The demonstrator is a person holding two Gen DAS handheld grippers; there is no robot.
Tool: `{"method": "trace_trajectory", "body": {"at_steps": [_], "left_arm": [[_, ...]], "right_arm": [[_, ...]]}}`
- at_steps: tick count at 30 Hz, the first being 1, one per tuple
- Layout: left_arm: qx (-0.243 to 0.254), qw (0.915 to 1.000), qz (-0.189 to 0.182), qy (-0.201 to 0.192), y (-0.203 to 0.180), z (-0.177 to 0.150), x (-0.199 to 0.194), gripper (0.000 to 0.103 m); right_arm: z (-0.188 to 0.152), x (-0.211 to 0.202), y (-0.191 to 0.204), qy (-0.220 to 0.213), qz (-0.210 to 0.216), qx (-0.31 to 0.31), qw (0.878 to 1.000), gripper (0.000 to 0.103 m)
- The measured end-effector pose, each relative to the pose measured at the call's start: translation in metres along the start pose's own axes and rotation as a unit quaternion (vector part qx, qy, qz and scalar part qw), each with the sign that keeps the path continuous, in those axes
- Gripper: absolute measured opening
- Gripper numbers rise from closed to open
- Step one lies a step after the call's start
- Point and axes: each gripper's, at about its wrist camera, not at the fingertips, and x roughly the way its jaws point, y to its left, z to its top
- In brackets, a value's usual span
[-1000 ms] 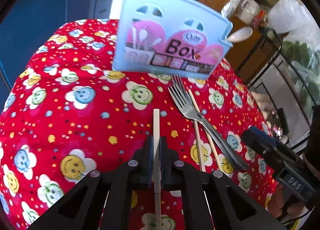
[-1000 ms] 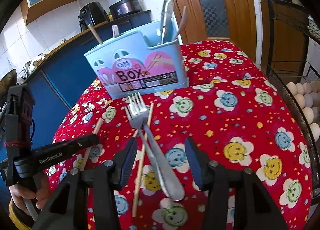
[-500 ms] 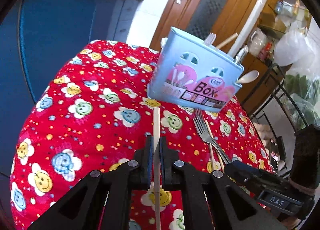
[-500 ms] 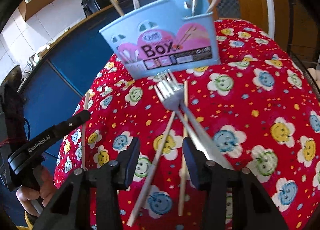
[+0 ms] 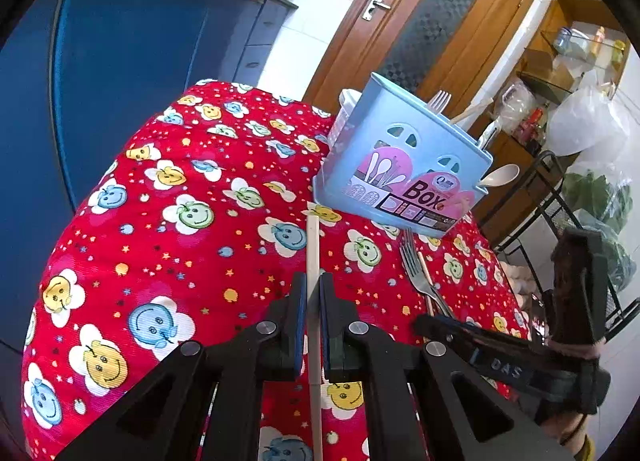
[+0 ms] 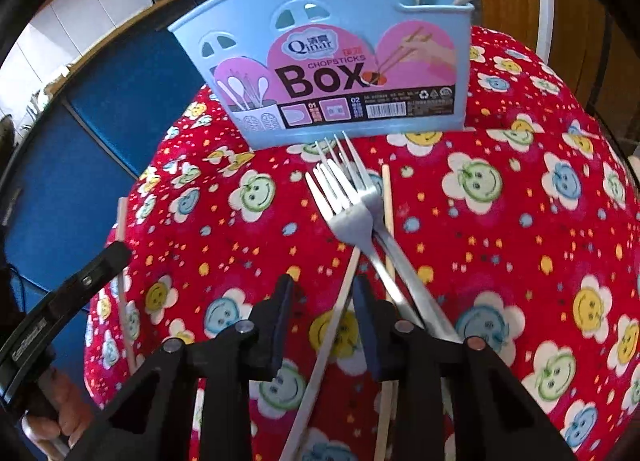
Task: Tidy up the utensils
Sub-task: 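Grasp a white chopstick with the left tool while the right tool grasps another chopstick, then lift both held chopsticks up over the blue box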
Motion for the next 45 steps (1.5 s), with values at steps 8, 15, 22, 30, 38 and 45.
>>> {"method": "trace_trajectory", "body": {"at_steps": [8,15,22,30,38,45], "left_arm": [[0.002,1.0000,-0.006,-0.003,-0.001,0.001,-0.002,0.006],[0.006,0.9999,-0.008,-0.004,-0.005,0.000,-0.004,0.006],[0.015,0.9998,-0.011,-0.008,-0.013,0.001,-0.009,0.006],[0.029,0.9989,-0.018,-0.033,-0.024,0.007,-0.024,0.006],[0.040,0.9973,-0.023,-0.057,-0.039,0.020,-0.038,0.006],[0.052,0.9955,-0.027,-0.074,-0.050,0.035,-0.044,0.006]], "right_arm": [[0.013,0.009,-0.007,0.018,-0.006,0.013,1.000,0.013],[0.005,0.001,-0.013,0.032,0.020,0.025,0.999,0.007],[-0.011,-0.018,-0.012,0.025,0.082,0.030,0.996,0.006],[-0.016,-0.060,-0.008,-0.065,0.091,0.008,0.994,0.006],[-0.005,-0.102,-0.008,-0.163,0.086,-0.007,0.983,0.006],[0.013,-0.126,-0.014,-0.218,0.086,-0.011,0.972,0.006]]}}
